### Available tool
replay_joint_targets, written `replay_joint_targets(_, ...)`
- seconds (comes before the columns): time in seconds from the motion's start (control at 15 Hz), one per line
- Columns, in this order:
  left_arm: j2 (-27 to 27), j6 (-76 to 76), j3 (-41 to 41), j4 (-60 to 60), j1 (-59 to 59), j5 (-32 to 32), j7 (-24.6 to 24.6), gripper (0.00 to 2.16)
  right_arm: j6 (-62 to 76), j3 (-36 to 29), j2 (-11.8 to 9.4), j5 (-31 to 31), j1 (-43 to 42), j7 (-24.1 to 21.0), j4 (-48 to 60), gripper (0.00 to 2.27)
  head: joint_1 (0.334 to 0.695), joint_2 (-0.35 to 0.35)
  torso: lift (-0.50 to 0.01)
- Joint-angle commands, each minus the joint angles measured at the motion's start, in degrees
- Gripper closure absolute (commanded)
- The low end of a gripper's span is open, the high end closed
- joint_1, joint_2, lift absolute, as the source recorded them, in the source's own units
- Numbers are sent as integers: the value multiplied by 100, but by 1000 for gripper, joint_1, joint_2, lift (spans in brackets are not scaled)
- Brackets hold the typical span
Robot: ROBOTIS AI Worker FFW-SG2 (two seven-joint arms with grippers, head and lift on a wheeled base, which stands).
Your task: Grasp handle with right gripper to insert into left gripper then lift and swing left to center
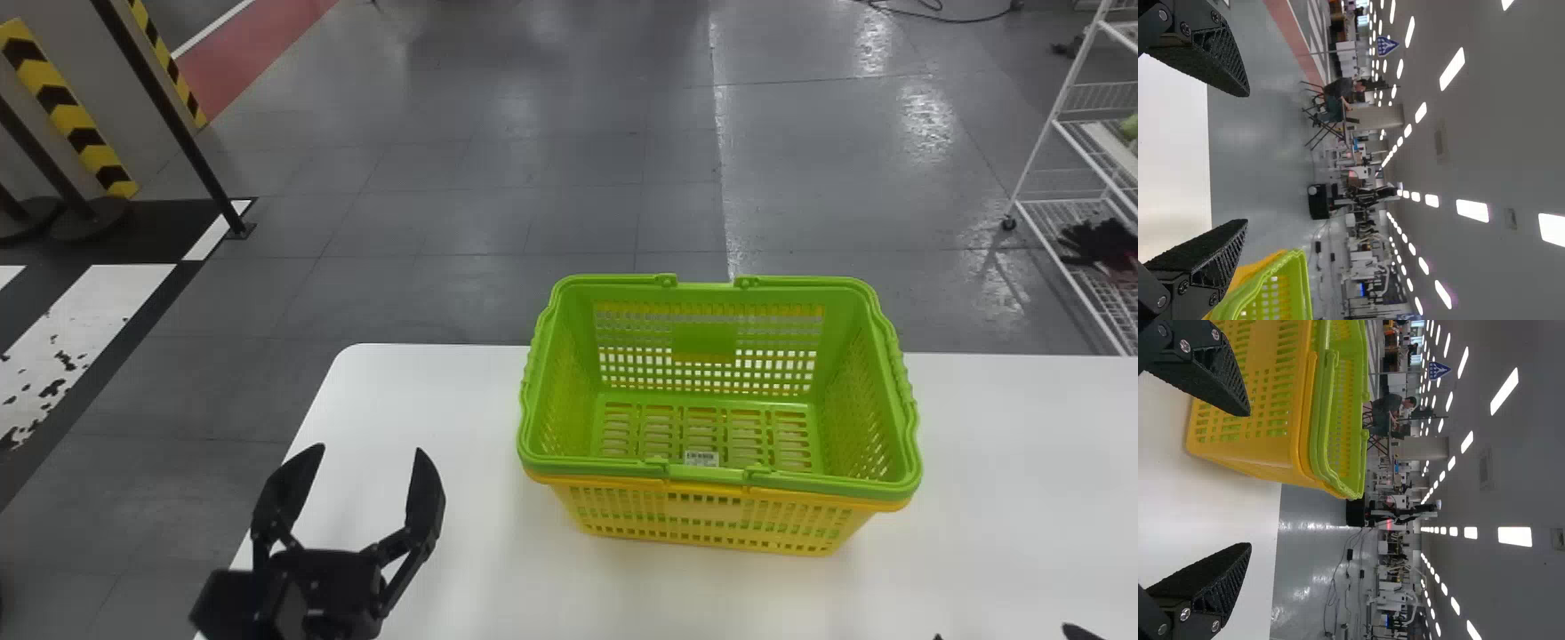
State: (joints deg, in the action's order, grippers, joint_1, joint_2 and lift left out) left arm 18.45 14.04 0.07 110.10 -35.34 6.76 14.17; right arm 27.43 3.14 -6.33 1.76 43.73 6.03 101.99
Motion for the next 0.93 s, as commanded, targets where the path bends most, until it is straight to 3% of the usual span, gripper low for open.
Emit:
replay_joint_targets(0.0, 80, -943, 204, 354, 291, 177, -116, 147, -32, -6, 0, 0, 12, 12, 5, 103, 695, 196, -93)
replay_joint_targets(0.53, 97, -4195, 1031, 1031, 1477, 1425, -1320, 140, -50, -15, 0, -9, 56, 30, 31, 103, 695, 223, -93)
replay_joint_targets(0.87, 88, -5654, 1031, 767, 2523, 1486, -2225, 93, -50, -15, 9, -44, 91, 38, 49, 103, 695, 197, -93)
